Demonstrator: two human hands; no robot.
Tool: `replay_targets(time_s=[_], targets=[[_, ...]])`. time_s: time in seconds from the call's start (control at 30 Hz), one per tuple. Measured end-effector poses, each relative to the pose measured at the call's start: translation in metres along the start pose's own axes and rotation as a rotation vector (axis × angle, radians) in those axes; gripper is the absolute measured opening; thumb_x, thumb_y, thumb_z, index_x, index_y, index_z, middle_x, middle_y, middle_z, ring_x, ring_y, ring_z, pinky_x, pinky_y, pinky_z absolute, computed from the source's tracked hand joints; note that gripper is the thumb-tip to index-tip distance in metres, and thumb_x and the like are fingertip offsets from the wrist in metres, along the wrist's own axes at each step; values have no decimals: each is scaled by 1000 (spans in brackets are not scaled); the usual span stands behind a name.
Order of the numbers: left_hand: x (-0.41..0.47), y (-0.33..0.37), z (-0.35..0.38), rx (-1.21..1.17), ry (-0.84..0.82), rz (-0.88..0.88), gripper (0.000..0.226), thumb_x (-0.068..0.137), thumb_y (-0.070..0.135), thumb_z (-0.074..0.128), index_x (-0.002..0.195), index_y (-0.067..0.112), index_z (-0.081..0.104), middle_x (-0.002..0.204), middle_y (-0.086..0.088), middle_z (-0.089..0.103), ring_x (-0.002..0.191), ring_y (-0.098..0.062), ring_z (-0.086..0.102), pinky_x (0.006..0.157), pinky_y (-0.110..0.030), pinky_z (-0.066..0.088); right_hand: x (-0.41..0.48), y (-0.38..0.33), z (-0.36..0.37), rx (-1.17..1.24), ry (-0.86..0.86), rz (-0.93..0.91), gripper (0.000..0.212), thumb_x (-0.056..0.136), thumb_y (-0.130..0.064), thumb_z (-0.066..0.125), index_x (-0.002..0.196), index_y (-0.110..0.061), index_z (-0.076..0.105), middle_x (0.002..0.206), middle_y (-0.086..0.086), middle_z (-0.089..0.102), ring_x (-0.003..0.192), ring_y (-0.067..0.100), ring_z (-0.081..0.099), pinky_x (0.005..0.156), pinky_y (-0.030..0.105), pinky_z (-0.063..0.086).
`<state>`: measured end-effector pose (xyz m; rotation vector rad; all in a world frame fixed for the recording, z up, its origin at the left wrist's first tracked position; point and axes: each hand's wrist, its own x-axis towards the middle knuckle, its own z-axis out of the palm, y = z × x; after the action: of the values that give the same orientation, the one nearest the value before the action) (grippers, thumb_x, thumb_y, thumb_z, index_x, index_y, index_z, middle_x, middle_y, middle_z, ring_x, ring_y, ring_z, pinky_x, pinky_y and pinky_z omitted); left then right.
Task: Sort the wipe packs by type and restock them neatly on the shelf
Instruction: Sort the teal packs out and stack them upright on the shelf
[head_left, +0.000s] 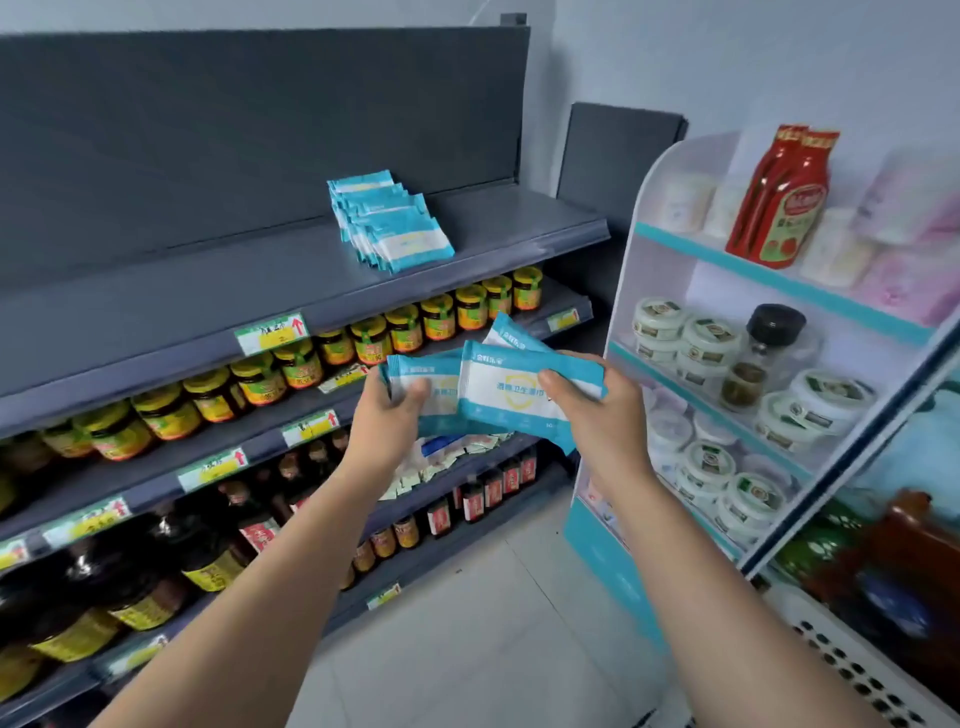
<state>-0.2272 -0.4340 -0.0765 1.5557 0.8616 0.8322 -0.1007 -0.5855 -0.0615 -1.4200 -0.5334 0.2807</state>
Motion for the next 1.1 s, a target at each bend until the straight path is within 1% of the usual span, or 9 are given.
replay_targets(time_s=[0.1, 0.23, 0.37, 0.57, 0.63, 0.7, 0.83, 1.0, 1.1], targets=[[27, 11, -19, 18, 27, 32, 13, 98, 20, 53, 107, 12, 47, 92, 5, 60, 76, -4, 58, 54, -8, 45, 22, -10, 30, 19, -40, -24, 19, 84, -11, 72, 87, -28, 65, 85, -7, 70, 77, 7, 68, 62, 22, 55], [72, 19, -32, 33, 48, 45, 21, 97, 26, 54, 112, 13, 48, 106, -2, 63, 95, -18, 63, 71, -27, 54, 61, -17, 62, 44, -63, -55, 19, 85, -10, 71, 84, -27, 64, 83, -7, 69, 72, 3, 68, 61, 25, 56], [121, 27, -33, 32, 57, 60, 22, 95, 28, 56, 112, 15, 50, 108, -3, 65, 98, -21, 64, 87, -45, 54, 109, -16, 86, 75, -81, -65, 18, 84, -8, 72, 87, -25, 65, 86, -4, 70, 76, 9, 68, 69, 33, 59], [200, 38, -21, -32, 101, 32, 19, 95, 29, 56, 109, 16, 50, 107, -6, 64, 97, -26, 65, 84, -54, 54, 189, -14, 115, 78, -152, -91, 16, 85, -13, 72, 88, -28, 67, 88, -3, 72, 83, 13, 70, 66, 31, 59], [225, 39, -17, -66, 96, 9, 18, 96, 29, 54, 108, 16, 49, 108, -8, 62, 95, -29, 66, 73, -49, 59, 213, -12, 124, 56, -190, -72, 14, 85, -15, 72, 90, -27, 68, 90, -2, 73, 86, 16, 71, 70, 35, 59], [247, 40, -12, -77, 104, -9, 19, 98, 27, 51, 111, 14, 47, 108, -6, 60, 92, -23, 65, 63, -33, 59, 234, -10, 132, 32, -237, -57, 12, 86, -16, 72, 91, -27, 68, 90, -2, 74, 87, 17, 71, 72, 38, 59], [287, 35, -6, -50, 102, -46, 23, 98, 29, 51, 117, 18, 48, 117, -3, 62, 104, -21, 61, 93, -43, 50, 266, -1, 152, 10, -306, -9, 10, 88, -14, 69, 90, -23, 66, 90, -1, 73, 82, 13, 71, 68, 34, 58], [330, 21, -6, -14, 69, -126, 25, 97, 36, 47, 117, 21, 46, 117, -1, 61, 106, -23, 59, 100, -48, 45, 296, 15, 174, -41, -361, 69, 9, 87, -12, 70, 89, -21, 67, 87, -2, 74, 82, 16, 71, 71, 38, 60], [345, 15, -5, -19, 72, -153, 26, 100, 33, 42, 122, 19, 45, 122, 0, 57, 112, -22, 54, 95, -38, 41, 312, 24, 184, -98, -394, 117, 7, 86, -14, 71, 90, -19, 69, 89, 0, 75, 84, 19, 72, 75, 44, 59]])
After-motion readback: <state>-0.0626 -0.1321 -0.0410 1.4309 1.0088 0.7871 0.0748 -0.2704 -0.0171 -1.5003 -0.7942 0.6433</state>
